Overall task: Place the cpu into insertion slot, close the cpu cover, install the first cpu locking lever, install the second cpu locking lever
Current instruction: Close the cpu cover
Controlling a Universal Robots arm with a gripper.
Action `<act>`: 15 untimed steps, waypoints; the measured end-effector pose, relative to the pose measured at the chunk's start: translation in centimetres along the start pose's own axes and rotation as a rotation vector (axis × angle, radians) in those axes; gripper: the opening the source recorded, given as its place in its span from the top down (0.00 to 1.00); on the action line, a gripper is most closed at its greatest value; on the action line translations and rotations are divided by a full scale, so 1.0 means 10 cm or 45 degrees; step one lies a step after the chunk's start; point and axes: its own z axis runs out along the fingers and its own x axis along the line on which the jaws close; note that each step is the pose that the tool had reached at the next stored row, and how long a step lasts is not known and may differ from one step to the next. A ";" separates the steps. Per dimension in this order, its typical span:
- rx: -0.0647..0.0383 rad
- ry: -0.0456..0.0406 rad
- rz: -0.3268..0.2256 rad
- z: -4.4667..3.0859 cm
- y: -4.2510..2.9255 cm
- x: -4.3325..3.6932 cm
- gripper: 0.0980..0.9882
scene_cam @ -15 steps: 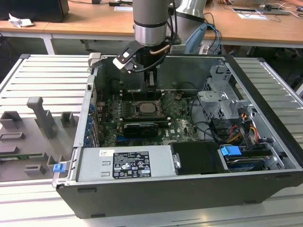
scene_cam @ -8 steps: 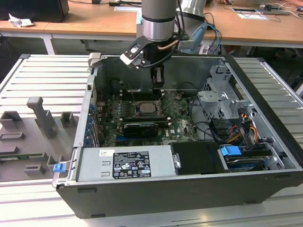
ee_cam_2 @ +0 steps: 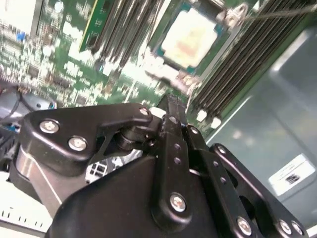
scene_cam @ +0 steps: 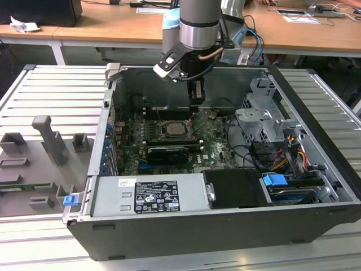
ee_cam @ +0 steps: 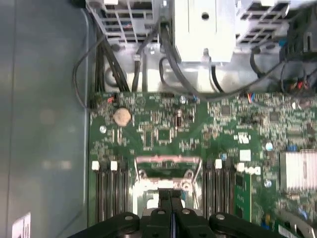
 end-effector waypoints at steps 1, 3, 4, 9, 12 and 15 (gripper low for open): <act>0.002 0.000 0.000 0.003 0.065 0.000 0.99; 0.003 0.000 0.000 0.014 0.169 0.004 0.99; 0.004 0.000 0.000 0.018 0.199 0.006 0.99; 0.004 0.000 0.000 0.033 0.333 0.019 0.99; 0.004 0.000 -0.005 0.044 0.385 0.024 0.99; 0.004 0.001 -0.011 0.059 0.422 0.025 0.99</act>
